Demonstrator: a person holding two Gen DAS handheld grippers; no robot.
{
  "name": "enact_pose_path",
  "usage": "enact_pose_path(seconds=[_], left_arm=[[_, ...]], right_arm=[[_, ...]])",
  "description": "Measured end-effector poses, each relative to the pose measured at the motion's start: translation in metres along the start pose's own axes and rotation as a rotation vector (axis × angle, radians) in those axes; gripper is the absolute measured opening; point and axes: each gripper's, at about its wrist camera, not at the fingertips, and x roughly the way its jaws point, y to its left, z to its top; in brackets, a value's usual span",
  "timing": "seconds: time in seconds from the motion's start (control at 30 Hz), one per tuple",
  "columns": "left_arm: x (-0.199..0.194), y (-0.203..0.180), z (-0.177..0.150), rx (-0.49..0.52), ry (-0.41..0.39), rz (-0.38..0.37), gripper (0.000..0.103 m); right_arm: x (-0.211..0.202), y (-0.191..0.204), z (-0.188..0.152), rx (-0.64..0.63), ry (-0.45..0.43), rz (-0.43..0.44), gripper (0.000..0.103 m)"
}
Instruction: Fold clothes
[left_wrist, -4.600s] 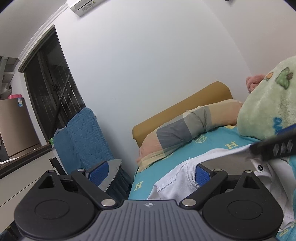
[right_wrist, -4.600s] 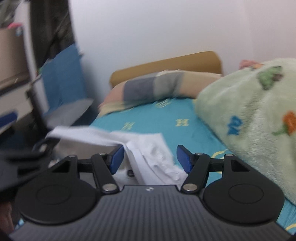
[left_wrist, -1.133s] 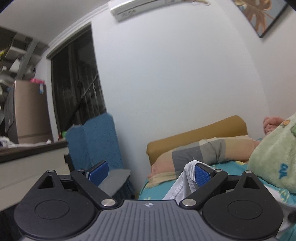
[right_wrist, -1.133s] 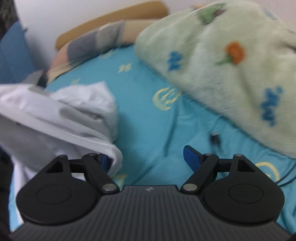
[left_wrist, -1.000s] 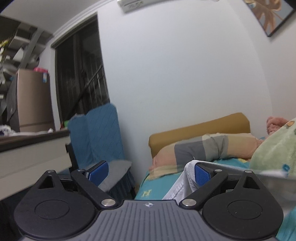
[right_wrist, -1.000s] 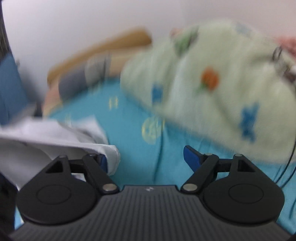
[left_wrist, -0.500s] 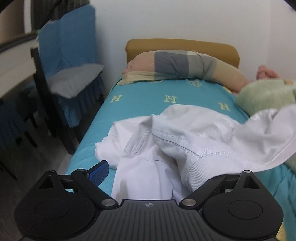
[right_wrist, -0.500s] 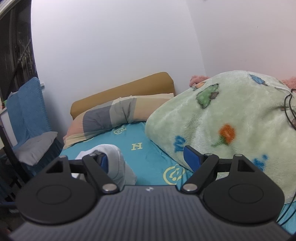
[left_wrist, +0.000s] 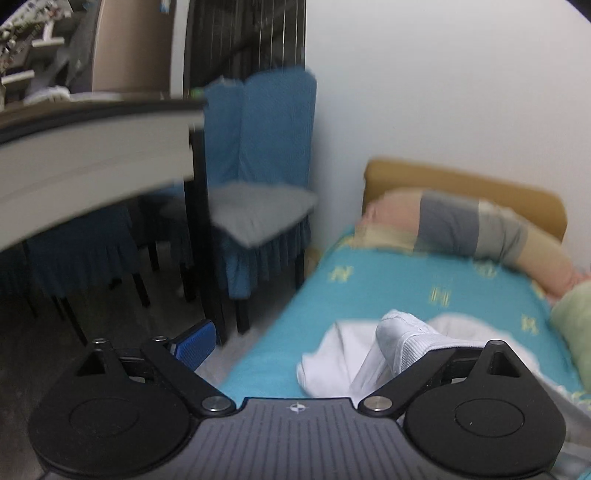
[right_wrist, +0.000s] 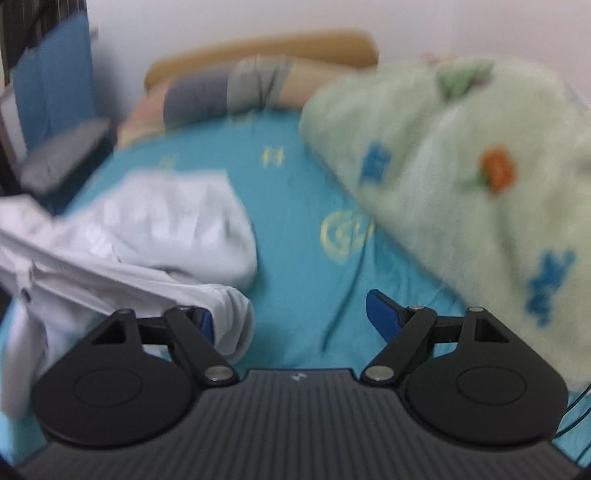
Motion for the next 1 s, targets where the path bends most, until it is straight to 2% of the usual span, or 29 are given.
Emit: enact_pose_path(seconds=[0.07,0.17,0.43,0.53,0.67,0.77,0.83,0.9,1.0], left_arm=[[-0.027,0.008,0.021,-0.03,-0.093,-0.022,0.099],[-0.075,0.022,0.066,-0.067,-0.215,-0.046,0.101],[-0.231,0.063,0.21,-0.163,-0.54,-0.102,0.103],[-0.285,0.077,0.257,-0.188,-0.625,-0.129,0.103],[-0.342,0.084,0.303,-0.2,-0.712,-0.168,0.103],[-0.359,0.077,0.323,-0.196,-0.716,-0.204,0.103],[-0.364,0.069,0.332,-0.189,-0.705,-0.229,0.103],[-0.348,0.061,0.33,-0.181,-0.661,-0.252,0.103],[-0.298,0.044,0.317,-0.171,-0.579,-0.267,0.103]], right_arm=[[-0.038,-0.003,0.024,0.063,-0.142,-0.004,0.081],[-0.102,-0.01,0.07,0.161,-0.285,0.058,0.081],[-0.292,0.001,0.197,0.049,-0.61,0.157,0.081],[-0.361,0.002,0.233,0.001,-0.738,0.154,0.087],[-0.432,-0.003,0.273,-0.012,-0.819,0.187,0.087],[-0.461,-0.007,0.292,-0.017,-0.856,0.184,0.087],[-0.463,-0.011,0.301,-0.025,-0.858,0.168,0.087],[-0.45,-0.015,0.306,-0.03,-0.836,0.152,0.087],[-0.402,-0.018,0.302,-0.043,-0.769,0.131,0.087]])
